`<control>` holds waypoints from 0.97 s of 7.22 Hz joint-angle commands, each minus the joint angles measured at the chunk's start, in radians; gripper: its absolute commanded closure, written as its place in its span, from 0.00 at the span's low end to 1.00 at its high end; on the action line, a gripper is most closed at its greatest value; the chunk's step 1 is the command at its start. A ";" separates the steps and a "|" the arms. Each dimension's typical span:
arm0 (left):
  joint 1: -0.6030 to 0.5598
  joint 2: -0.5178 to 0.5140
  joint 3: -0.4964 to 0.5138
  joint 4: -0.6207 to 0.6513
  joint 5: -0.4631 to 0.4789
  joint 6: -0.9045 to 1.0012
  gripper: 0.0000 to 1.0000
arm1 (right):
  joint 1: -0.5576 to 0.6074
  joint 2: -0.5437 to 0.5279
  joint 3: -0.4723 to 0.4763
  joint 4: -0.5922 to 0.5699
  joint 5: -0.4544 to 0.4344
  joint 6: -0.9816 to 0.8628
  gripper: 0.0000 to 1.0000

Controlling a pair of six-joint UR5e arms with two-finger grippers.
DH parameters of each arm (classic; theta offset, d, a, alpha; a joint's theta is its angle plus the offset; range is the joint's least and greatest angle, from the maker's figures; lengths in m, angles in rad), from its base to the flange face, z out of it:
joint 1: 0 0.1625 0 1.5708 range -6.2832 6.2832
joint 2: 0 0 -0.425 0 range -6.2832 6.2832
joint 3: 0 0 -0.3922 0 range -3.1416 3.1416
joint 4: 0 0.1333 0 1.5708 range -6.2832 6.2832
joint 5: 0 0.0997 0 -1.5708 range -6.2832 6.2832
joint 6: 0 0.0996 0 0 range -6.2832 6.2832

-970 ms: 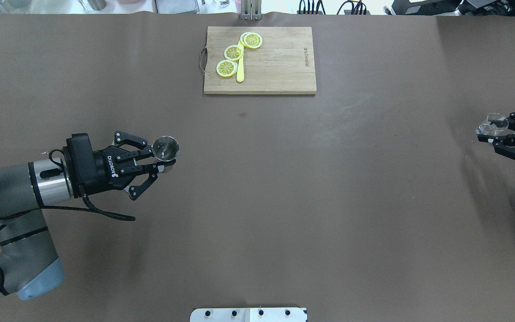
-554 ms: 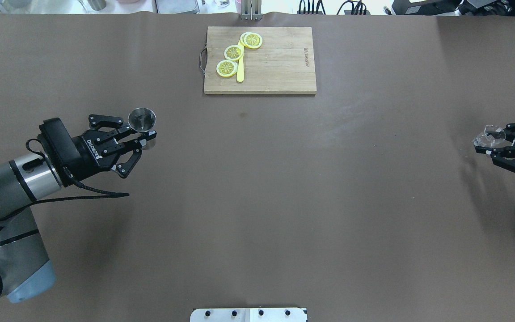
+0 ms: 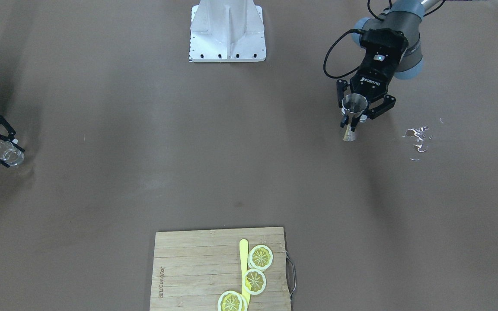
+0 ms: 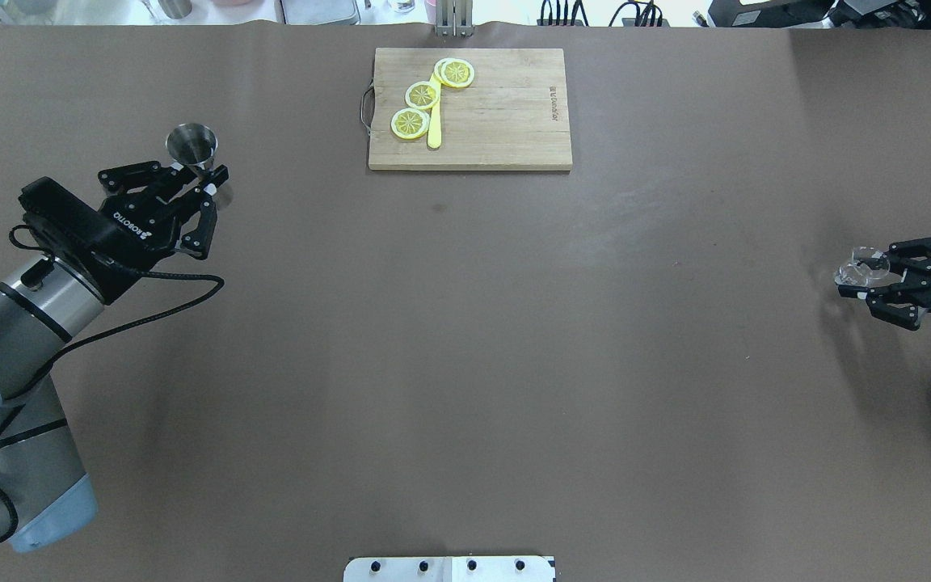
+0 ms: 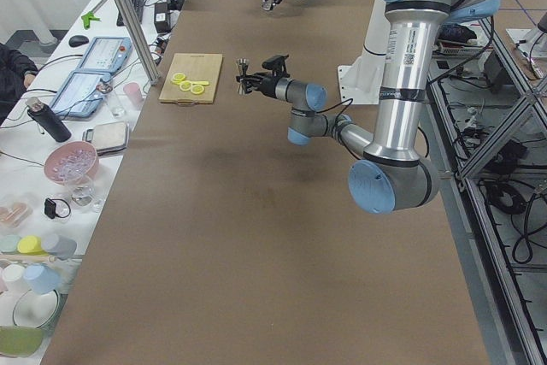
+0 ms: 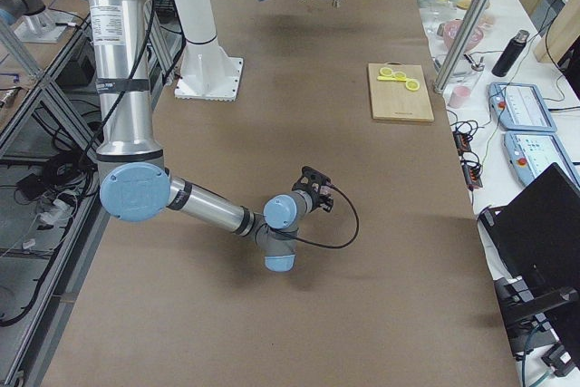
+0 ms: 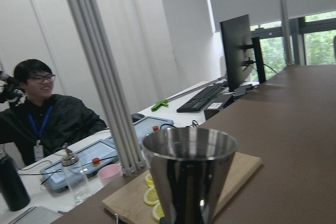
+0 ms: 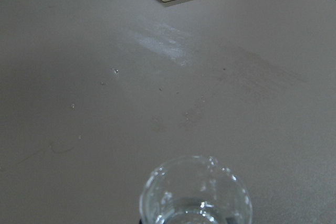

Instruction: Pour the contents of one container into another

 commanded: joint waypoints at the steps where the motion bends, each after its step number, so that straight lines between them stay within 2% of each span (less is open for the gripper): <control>1: 0.002 0.007 -0.001 0.082 0.156 -0.125 1.00 | -0.017 -0.006 -0.005 0.002 0.005 -0.003 1.00; 3: 0.002 0.021 -0.001 0.157 0.305 -0.245 1.00 | -0.020 -0.006 -0.019 0.014 0.004 -0.004 1.00; 4: 0.002 0.030 -0.001 0.227 0.348 -0.332 1.00 | -0.025 -0.005 -0.030 0.016 0.004 -0.009 1.00; 7: 0.002 0.032 -0.001 0.560 0.370 -0.708 1.00 | -0.038 -0.005 -0.031 0.016 0.001 -0.009 1.00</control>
